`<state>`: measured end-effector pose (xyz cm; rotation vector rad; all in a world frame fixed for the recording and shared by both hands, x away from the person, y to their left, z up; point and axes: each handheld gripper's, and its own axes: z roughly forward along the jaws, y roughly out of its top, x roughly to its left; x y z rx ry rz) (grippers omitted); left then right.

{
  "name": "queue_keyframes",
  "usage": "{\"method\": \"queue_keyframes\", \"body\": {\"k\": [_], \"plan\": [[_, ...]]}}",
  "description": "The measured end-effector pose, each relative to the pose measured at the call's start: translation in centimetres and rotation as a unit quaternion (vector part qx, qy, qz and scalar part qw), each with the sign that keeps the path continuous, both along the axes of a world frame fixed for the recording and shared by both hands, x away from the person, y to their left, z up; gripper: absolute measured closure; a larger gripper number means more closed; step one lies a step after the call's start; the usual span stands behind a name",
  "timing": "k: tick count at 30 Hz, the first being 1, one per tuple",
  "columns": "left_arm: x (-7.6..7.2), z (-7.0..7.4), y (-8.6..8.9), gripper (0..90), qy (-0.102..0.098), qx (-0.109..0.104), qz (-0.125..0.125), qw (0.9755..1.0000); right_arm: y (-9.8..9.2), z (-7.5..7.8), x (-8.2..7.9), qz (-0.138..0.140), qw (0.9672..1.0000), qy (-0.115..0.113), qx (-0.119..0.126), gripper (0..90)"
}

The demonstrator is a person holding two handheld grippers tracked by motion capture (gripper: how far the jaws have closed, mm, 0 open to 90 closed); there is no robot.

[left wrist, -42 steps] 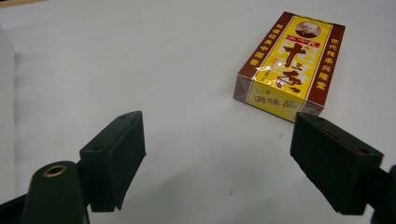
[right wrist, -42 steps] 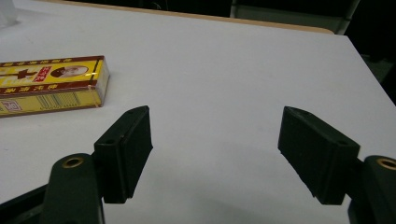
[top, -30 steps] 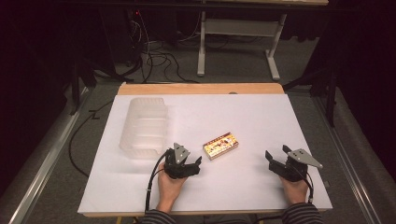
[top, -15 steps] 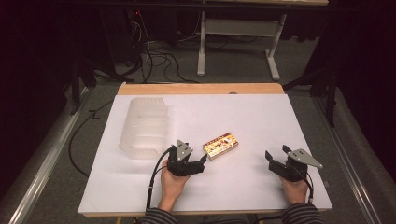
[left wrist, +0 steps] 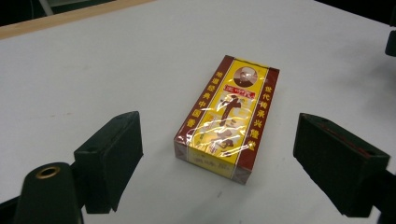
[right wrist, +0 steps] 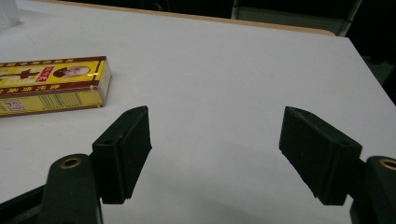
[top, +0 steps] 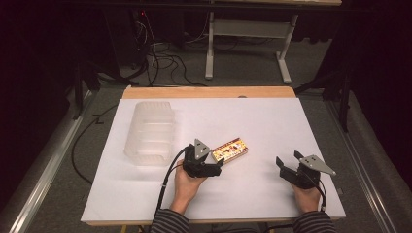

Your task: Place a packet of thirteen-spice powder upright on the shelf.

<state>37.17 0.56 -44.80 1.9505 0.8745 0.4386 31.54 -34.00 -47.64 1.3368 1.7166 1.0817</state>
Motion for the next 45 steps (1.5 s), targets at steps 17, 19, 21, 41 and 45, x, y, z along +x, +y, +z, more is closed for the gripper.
{"method": "queue_keyframes", "body": {"k": [17, 19, 21, 41, 45], "plan": [[2.1, 1.1, -2.9, 15.8, 0.007, 0.044, -0.030, 0.9986, 0.0, 0.0, 0.0, 0.002, 1.0000, -0.002, -0.002, 24.3], [2.4, 1.2, -3.4, 15.9, 0.011, 0.048, -0.037, 0.9981, 0.0, 0.0, 0.0, 0.001, 1.0000, -0.002, -0.002, 24.3], [2.7, 1.2, -3.8, 15.8, 0.016, 0.054, -0.040, 0.9976, 0.0, 0.0, 0.0, 0.001, 1.0000, -0.003, -0.002, 24.3], [6.2, 0.1, -8.0, 15.5, 0.064, 0.104, -0.080, 0.9893, 0.0, 0.0, 0.0, 0.001, 1.0000, -0.003, -0.001, 24.3], [6.7, -0.3, -8.8, 16.1, 0.072, 0.111, -0.080, 0.9879, 0.0, 0.0, -0.1, 0.002, 1.0000, -0.003, -0.001, 24.3]]}}
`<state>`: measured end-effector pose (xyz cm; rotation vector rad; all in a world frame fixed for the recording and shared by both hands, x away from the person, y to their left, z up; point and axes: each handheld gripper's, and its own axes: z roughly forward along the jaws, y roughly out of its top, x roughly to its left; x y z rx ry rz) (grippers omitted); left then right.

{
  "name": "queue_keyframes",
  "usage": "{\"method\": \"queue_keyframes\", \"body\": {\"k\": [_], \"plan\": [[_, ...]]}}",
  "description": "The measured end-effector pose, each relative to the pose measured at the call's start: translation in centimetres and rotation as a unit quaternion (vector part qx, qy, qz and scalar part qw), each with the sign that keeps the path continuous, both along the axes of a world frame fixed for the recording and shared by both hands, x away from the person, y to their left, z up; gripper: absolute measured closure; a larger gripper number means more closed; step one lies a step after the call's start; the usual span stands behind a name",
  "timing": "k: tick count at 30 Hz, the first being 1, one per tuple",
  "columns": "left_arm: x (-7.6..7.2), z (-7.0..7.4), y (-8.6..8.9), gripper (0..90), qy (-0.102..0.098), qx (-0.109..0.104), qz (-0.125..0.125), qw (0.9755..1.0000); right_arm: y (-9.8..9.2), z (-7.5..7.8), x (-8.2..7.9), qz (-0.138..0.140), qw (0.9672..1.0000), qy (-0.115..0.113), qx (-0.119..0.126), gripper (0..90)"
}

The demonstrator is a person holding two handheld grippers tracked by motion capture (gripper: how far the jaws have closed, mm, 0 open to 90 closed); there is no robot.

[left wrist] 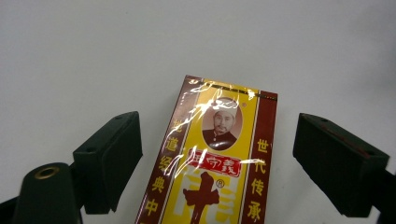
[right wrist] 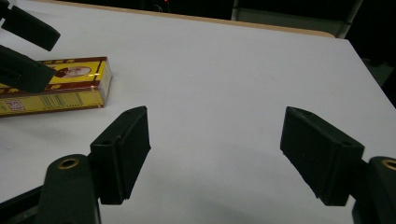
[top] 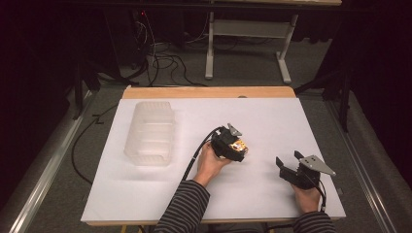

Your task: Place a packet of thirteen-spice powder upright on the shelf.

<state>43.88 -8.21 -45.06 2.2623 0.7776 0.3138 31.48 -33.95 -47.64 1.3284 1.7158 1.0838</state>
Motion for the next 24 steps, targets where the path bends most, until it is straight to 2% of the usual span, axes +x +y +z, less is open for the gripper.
{"method": "queue_keyframes", "body": {"k": [6, 10, 14, 19, 24], "plan": [[0.3, -0.3, -0.8, 17.2, 0.002, 0.008, -0.003, 1.0000, 0.0, 0.0, 0.0, 0.000, 1.0000, 0.001, -0.001, 24.3], [0.6, -0.5, -1.4, 17.1, 0.010, 0.014, -0.005, 0.9998, 0.0, 0.0, 0.1, 0.001, 1.0000, 0.002, -0.003, 24.4], [0.8, -0.9, -2.1, 18.2, 0.011, 0.028, -0.006, 0.9995, 0.1, 0.0, 0.1, -0.001, 1.0000, 0.004, -0.007, 24.5], [1.1, -1.3, -2.2, 20.0, 0.021, 0.029, -0.003, 0.9994, 0.1, 0.0, 0.1, -0.002, 1.0000, 0.007, -0.005, 24.5], [1.2, -1.5, -2.2, 24.2, 0.020, 0.036, 0.000, 0.9992, 0.1, 0.0, 0.1, -0.001, 1.0000, 0.006, -0.006, 24.5]]}}
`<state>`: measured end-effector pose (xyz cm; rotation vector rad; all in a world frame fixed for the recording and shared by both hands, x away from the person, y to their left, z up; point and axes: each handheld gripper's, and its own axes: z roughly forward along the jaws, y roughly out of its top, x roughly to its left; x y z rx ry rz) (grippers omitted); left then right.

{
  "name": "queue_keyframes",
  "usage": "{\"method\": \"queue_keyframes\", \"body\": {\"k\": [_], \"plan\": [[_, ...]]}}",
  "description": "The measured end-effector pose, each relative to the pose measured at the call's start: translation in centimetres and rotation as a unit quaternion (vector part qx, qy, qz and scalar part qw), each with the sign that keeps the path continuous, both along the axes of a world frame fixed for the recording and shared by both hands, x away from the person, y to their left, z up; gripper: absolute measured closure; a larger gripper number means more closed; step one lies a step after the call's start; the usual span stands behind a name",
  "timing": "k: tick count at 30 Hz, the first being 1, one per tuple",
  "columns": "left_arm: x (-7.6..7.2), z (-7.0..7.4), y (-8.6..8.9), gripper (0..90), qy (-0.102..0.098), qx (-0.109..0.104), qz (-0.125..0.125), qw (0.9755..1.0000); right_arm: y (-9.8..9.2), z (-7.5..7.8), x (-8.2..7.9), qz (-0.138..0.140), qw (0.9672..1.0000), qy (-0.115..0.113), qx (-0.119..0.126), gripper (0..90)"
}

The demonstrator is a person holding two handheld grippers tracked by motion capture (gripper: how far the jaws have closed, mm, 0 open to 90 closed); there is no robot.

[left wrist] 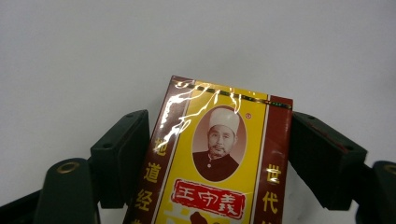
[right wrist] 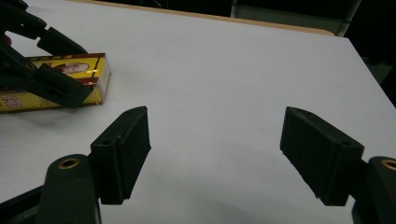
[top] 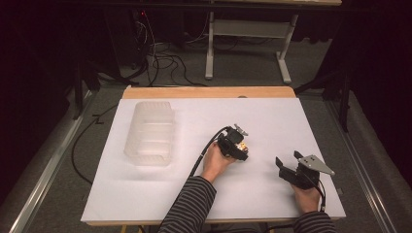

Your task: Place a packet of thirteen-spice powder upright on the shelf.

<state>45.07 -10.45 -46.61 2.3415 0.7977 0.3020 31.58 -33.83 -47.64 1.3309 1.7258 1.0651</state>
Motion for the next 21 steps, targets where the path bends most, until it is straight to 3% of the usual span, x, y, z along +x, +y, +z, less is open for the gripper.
{"method": "queue_keyframes", "body": {"k": [12, 15, 21], "plan": [[-0.1, 0.2, 0.3, 31.5, -0.012, 0.016, 0.001, 0.9998, 0.1, 0.0, 0.0, -0.001, 1.0000, 0.000, -0.001, 24.5], [-0.4, 0.5, 0.3, 32.3, -0.024, 0.021, 0.000, 0.9995, 0.0, 0.0, 0.0, -0.001, 1.0000, 0.000, 0.000, 24.5], [-1.1, 1.6, 0.9, 32.7, -0.038, 0.007, 0.001, 0.9993, 0.0, 0.0, 0.0, -0.001, 1.0000, 0.001, 0.000, 24.5]]}}
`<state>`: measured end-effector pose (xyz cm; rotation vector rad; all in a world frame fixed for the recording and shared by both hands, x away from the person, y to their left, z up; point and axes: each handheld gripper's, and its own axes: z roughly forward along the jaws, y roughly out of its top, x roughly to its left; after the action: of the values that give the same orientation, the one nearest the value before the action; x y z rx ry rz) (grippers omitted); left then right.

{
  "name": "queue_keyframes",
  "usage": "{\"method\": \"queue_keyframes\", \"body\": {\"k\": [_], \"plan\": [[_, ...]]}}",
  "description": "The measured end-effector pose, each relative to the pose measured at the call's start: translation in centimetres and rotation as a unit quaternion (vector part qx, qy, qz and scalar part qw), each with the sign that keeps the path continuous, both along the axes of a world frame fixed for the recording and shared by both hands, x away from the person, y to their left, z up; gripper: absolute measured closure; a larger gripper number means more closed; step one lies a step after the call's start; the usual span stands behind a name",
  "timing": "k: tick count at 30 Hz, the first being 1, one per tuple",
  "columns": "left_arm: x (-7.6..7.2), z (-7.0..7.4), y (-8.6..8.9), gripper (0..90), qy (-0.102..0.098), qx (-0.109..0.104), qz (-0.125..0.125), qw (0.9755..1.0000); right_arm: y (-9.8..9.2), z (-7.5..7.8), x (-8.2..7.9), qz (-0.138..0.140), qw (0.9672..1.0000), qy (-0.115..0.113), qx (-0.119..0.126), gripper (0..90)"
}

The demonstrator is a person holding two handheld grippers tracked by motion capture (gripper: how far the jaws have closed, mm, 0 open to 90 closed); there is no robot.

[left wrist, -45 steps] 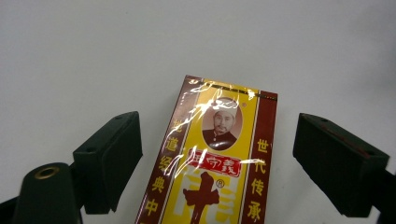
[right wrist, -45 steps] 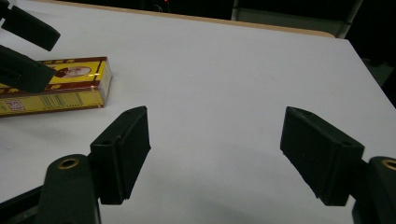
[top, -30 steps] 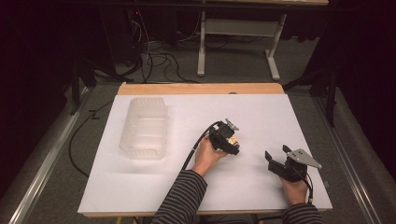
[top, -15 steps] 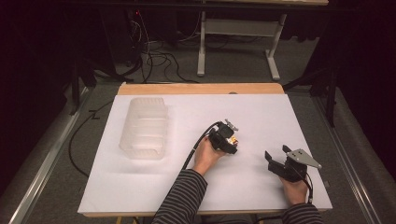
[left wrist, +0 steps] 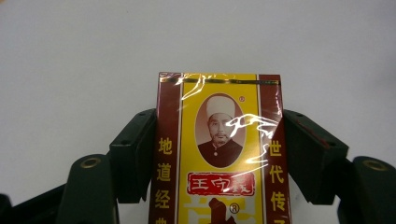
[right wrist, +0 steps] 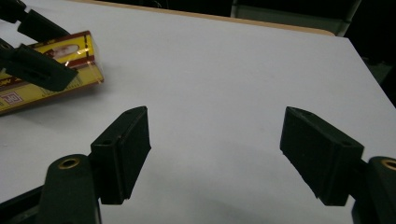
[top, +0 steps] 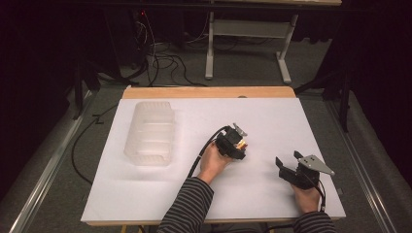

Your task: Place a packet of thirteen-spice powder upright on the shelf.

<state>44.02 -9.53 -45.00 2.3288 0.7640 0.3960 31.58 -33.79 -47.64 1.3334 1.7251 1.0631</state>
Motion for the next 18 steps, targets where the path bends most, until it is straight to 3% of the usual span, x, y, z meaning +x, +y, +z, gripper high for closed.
{"method": "queue_keyframes", "body": {"k": [5, 18], "plan": [[-0.5, 0.7, 0.7, 32.8, -0.007, -0.011, 0.001, 0.9999, 0.0, 0.0, 0.0, 0.000, 1.0000, -0.001, 0.000, 24.5], [-2.3, 3.7, 2.9, 32.9, -0.049, -0.048, 0.002, 0.9976, 0.0, 0.0, 0.0, 0.000, 1.0000, 0.000, 0.000, 24.5]]}}
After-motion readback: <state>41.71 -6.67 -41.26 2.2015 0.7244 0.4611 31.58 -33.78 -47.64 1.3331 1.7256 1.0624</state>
